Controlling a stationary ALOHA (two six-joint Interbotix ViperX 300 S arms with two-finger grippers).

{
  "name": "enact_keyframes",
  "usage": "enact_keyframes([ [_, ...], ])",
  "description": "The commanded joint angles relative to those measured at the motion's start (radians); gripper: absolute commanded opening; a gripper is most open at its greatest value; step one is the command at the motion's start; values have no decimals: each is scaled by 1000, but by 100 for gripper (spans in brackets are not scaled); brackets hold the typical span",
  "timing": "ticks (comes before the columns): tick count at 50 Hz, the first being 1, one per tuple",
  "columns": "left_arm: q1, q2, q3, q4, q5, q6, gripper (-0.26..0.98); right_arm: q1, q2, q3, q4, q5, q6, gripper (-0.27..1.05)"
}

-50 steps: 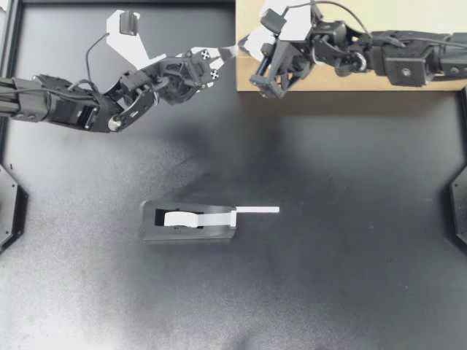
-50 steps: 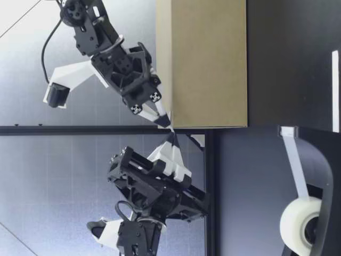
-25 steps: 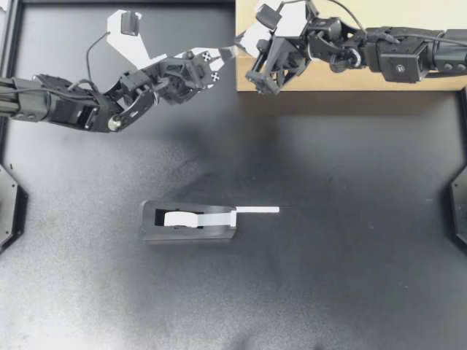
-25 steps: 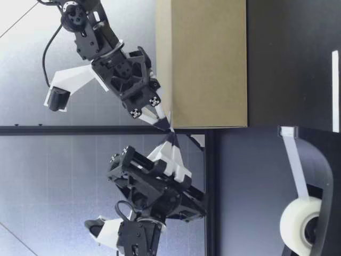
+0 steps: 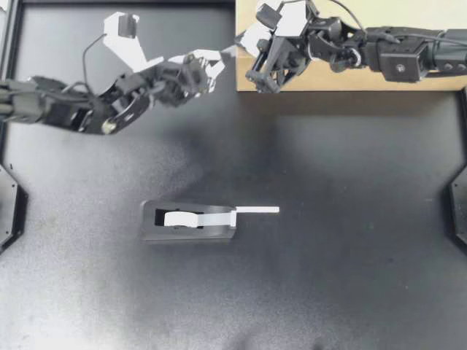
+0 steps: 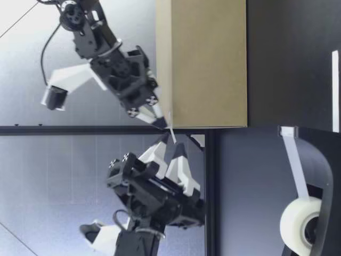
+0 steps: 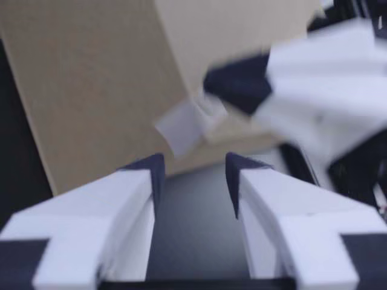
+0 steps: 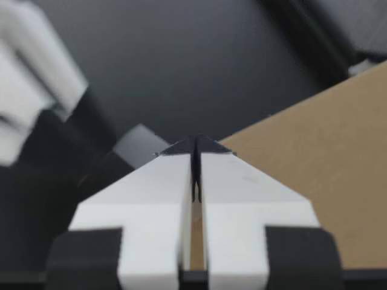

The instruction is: Cut a small piece of tape from the tape dispenser then place it on the cardboard box's edge.

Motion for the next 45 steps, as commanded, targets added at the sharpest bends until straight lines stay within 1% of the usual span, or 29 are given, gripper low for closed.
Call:
enact_keyframes([
  [1,-35,-78,12,14,-6,60,33,20,-100,-12,2,5,0,-6],
  [4,-64,-112,26,35,-3,126,33,46,-140,-2,2,12,0,-6],
  [7,-94,-146,43,72,-3,206,33,78,-183,18,3,17,0,-6],
  [9,-121,-176,58,103,-3,282,33,100,-210,34,6,18,2,-6],
  [12,-160,-221,81,127,-3,388,33,143,-261,71,9,20,3,-6],
  [17,-215,-295,117,132,-2,538,33,236,-356,149,29,14,3,-6],
  [20,-247,-333,135,132,-2,612,33,278,-400,183,41,9,5,-6],
  [27,-308,-388,158,137,-3,710,31,383,-495,264,72,-46,17,-6],
  [31,-333,-394,156,138,-2,733,25,420,-522,296,74,-87,32,-6],
  [33,-337,-393,155,138,-3,735,22,433,-532,313,74,-106,43,-6],
  [39,-341,-394,153,138,-3,736,13,451,-546,347,72,-146,63,-6],
  [45,-341,-397,150,138,-5,739,7,454,-551,368,72,-173,63,-6],
])
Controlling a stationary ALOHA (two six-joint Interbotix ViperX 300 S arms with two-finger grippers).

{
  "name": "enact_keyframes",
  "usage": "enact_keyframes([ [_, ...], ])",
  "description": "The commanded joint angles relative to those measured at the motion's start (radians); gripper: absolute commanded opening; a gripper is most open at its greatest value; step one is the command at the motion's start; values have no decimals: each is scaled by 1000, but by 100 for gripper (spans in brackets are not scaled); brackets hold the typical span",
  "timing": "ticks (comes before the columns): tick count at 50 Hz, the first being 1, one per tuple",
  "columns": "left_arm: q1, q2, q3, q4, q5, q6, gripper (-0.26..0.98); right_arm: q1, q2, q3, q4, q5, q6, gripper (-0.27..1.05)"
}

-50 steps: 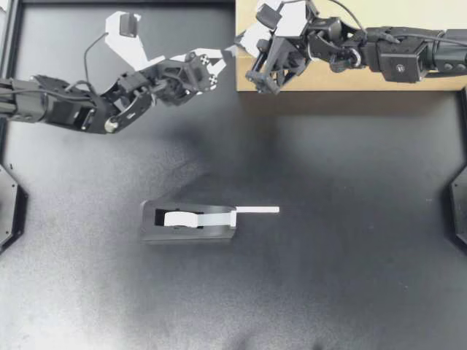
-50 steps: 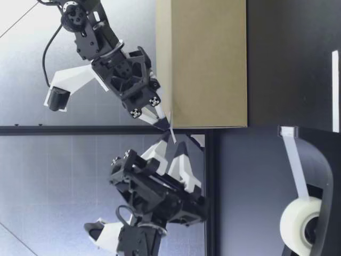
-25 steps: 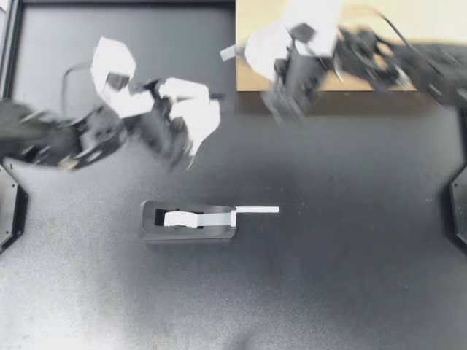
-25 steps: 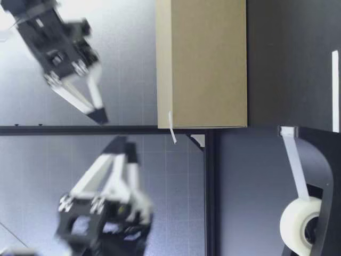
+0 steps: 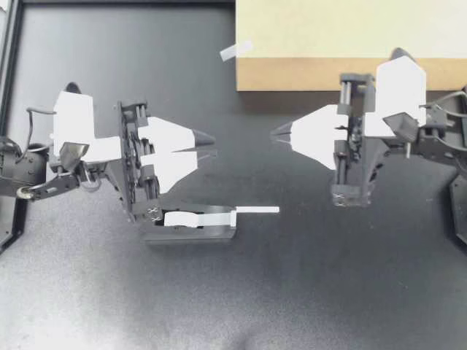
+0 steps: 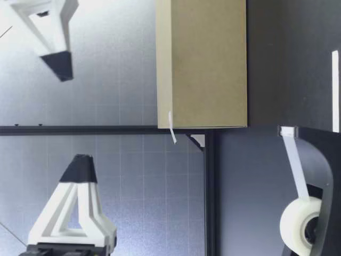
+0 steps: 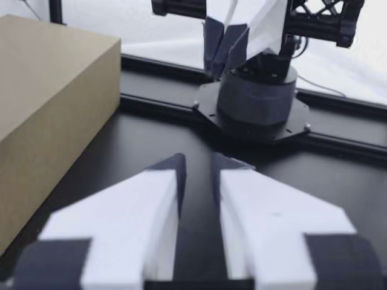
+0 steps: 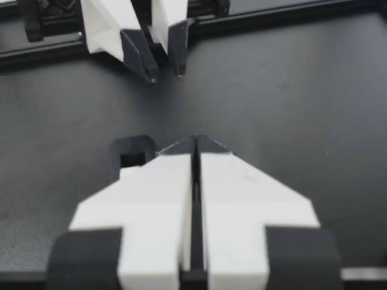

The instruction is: Cut a small piece of tape from the tape dispenser then place it on the cardboard box's edge.

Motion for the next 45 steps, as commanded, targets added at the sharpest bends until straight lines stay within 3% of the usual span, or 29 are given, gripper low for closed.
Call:
enact_keyframes([
  [1,-3,-23,-14,3,-9,3,6,9,-17,-3,2,-26,0,-6],
  [45,-3,-28,-17,3,-14,44,3,11,51,3,-3,-74,-5,-6],
])
